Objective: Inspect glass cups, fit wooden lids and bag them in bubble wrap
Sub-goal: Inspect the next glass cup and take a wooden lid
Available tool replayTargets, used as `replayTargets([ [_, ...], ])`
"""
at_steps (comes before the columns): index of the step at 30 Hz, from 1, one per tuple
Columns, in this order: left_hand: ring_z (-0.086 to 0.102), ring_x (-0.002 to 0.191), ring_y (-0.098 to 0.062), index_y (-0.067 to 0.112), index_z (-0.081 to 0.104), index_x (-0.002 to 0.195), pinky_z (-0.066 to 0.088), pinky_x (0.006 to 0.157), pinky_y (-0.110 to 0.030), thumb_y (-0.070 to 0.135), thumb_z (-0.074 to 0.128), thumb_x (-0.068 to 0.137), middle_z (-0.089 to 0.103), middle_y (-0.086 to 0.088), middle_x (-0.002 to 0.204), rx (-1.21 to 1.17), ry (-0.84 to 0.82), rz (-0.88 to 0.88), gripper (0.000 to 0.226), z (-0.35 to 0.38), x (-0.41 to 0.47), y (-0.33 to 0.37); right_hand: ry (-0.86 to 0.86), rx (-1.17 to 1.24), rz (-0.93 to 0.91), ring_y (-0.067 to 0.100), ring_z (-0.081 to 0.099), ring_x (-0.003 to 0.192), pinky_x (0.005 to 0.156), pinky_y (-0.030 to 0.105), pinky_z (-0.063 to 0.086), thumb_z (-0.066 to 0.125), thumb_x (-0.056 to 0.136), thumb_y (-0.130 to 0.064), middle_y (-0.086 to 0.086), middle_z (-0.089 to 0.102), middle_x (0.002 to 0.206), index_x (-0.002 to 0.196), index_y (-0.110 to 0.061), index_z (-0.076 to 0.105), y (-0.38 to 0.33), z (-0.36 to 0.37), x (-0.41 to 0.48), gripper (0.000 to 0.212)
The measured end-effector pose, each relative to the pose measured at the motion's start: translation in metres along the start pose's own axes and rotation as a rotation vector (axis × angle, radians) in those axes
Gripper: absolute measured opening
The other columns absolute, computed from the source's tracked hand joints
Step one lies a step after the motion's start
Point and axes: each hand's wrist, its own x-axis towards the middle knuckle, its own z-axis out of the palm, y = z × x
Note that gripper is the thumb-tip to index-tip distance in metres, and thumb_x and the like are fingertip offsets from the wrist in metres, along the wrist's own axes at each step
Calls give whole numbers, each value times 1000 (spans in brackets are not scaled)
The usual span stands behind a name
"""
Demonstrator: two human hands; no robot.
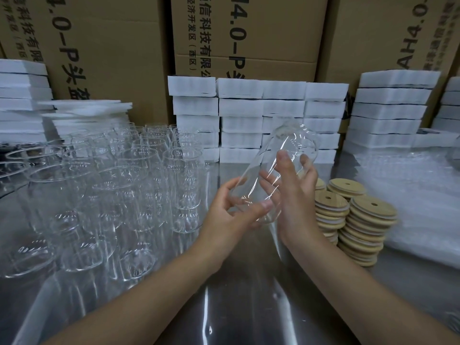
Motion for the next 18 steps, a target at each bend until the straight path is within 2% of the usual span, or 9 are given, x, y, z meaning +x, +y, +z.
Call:
replayTargets([
  [1,68,82,-13,31,54,121,59,68,-25,40,75,55,59,-25,109,-1,-19,-5,70,0,0,1,-7,5,1,15,70,96,84,24,56,71,51,-51,1,60,115,136,-27,29,-1,-1,0,98],
  [3,70,76,-12,31,54,124,59,66,-25,49,68,53,69,-12,94,-19,-38,-21,75,0,1,0,-27,11,9,14,70,96,86,26,56,72,52,-50,1,60,117,138,-28,29,-2,-2,-1,99],
  [5,71,70,-11,37,54,122,59,66,-25,56,64,52,72,2,77,-20,-40,-40,73,-1,3,-1,-44,31,25,16,69,98,89,30,55,73,50,-49,2,61,118,139,-28,29,-3,-2,-2,100],
  [7,72,67,-13,42,51,122,59,64,-24,61,60,53,72,4,72,-2,-41,-62,72,-3,5,-3,-50,63,48,19,68,102,92,35,54,73,50,-46,4,61,120,139,-28,30,-3,-2,-3,101],
  [10,74,69,-21,44,52,122,56,58,-25,68,56,58,74,-2,77,-9,-47,-128,68,-3,7,-6,-57,71,81,20,68,104,91,37,55,73,53,-44,5,62,122,140,-27,32,-3,-2,-3,98],
  [14,73,73,-24,39,58,117,54,54,-29,74,53,75,73,-9,78,-56,-91,-248,55,-4,11,-6,-77,59,94,19,69,99,77,30,59,72,57,-41,7,60,123,140,-26,31,-1,-3,-2,94],
  [16,73,78,-21,37,58,118,55,54,-32,72,63,69,74,-4,81,-42,-44,-231,60,-8,12,-8,-110,8,97,21,67,103,73,32,59,72,56,-44,9,56,128,142,-28,26,0,-2,-2,99],
  [18,73,84,-19,40,53,124,57,56,-35,61,74,67,75,3,96,17,-16,-160,64,-12,12,-11,-145,-146,45,21,63,110,78,33,57,70,58,-48,7,51,133,145,-29,18,2,-3,-2,103],
])
